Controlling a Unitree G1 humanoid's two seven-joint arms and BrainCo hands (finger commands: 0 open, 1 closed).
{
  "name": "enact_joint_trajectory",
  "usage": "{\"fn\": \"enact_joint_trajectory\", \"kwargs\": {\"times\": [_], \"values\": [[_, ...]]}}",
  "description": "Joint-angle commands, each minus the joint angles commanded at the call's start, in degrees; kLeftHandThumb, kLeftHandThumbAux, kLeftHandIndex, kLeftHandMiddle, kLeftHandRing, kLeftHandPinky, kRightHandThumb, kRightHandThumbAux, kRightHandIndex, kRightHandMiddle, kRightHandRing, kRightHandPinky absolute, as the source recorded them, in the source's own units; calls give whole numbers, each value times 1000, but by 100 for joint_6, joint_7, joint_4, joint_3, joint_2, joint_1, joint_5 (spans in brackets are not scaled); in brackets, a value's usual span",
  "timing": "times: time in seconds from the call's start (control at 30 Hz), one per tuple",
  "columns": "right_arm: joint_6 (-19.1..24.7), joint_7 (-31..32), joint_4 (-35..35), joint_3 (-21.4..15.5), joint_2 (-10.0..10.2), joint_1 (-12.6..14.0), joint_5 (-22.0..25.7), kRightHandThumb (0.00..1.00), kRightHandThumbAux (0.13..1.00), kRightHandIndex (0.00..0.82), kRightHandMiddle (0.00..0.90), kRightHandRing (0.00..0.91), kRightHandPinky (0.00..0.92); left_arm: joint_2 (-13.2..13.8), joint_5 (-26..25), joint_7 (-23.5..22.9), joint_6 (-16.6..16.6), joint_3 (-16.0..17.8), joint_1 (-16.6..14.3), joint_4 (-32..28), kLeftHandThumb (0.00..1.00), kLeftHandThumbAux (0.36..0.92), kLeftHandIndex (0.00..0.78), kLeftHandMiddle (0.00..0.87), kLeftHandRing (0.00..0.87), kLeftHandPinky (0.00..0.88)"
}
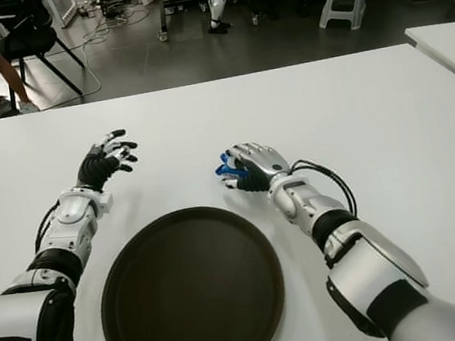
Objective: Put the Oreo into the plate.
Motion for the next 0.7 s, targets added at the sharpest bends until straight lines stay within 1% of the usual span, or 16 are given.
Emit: {"fn": "enact_joint_trajectory", "kwargs": {"times": [0.1, 0.3, 0.37, 0.47, 0.57, 0.7], "values": [[26, -12, 5, 17, 22, -9, -19, 344, 327, 0, 45, 109, 192, 17, -16, -29, -10, 15, 9, -3, 233, 641, 197, 343, 428, 464], [76, -46, 25, 44, 66, -21, -51, 330, 328, 0, 39, 97, 177, 55, -27, -70, 0, 33, 23, 1, 236, 650, 199, 334, 423, 472], [99, -74, 34, 56, 86, -21, -65, 323, 331, 0, 46, 107, 188, 76, -27, -79, 10, 37, 28, 6, 247, 650, 195, 332, 422, 487], [115, -108, 35, 63, 97, -22, -71, 314, 338, 0, 55, 123, 217, 100, -9, -58, 22, 27, 31, 13, 253, 641, 193, 329, 416, 486], [121, -110, 29, 60, 106, -27, -65, 314, 341, 0, 56, 129, 228, 120, -2, -49, 31, 20, 34, 20, 257, 646, 195, 329, 410, 478], [142, -71, 24, 37, 121, -32, -37, 325, 340, 0, 48, 118, 209, 132, 6, -16, 65, 11, 22, 31, 249, 665, 196, 327, 404, 465]]}}
